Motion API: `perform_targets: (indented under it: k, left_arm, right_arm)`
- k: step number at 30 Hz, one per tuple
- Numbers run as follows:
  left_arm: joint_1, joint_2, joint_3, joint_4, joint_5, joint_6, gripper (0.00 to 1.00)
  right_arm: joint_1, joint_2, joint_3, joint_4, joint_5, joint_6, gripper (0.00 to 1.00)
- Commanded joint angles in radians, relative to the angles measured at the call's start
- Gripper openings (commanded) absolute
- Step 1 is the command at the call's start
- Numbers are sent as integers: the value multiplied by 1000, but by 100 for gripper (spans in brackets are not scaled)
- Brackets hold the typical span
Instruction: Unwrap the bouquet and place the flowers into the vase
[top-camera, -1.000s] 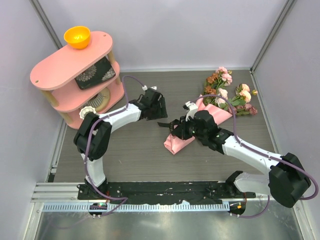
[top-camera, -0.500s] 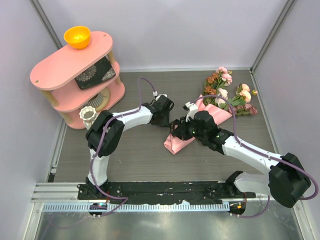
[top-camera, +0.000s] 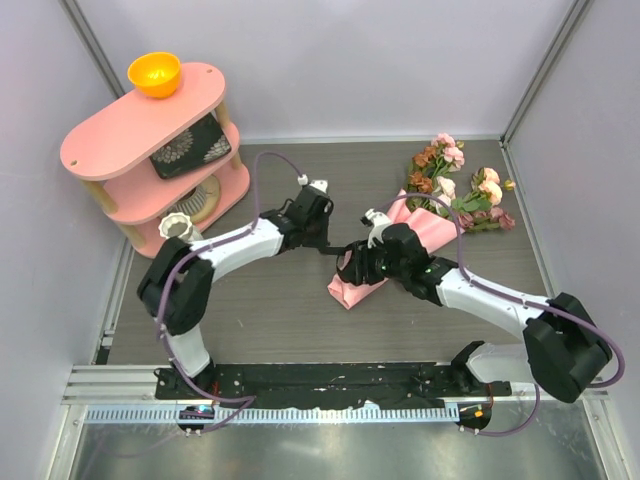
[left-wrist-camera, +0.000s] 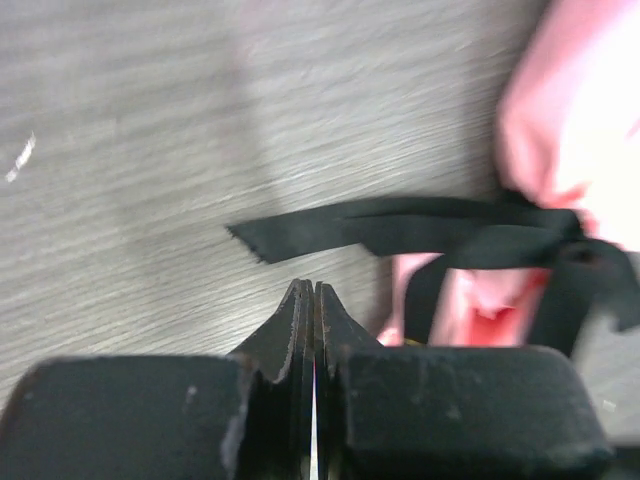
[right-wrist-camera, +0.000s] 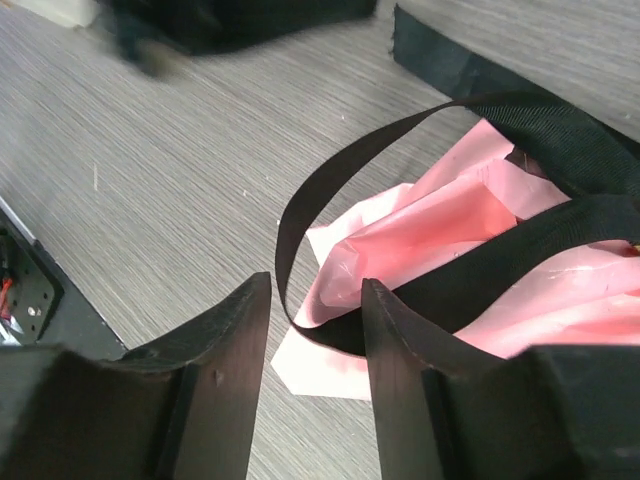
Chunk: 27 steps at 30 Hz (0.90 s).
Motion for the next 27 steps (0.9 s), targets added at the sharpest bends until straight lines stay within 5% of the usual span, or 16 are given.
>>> perform_targets:
  k: [1, 9, 14, 17, 22, 27]
  left_arm:
    - [3, -174, 43, 91, 70, 41, 0]
    - [3, -264, 40, 62, 126, 19, 1]
    - [3, -265, -7, 95, 269, -35, 46]
    - [3, -227, -43, 154, 387, -64, 55]
    - [-4, -144, -92, 186, 464, -116, 57]
    - [-14, -187, -227, 298, 492, -166, 44]
  right_arm:
    - [3, 23, 25, -5, -13, -14, 51]
    - [-29, -24, 205, -209, 295, -51, 75]
    - [-64, -26, 252, -251, 240, -43, 81]
    - [-104, -17, 259, -239, 251, -8, 79]
    - [-214, 110, 363, -261, 127, 36, 67]
    - [-230, 391, 660, -468, 97, -127, 62]
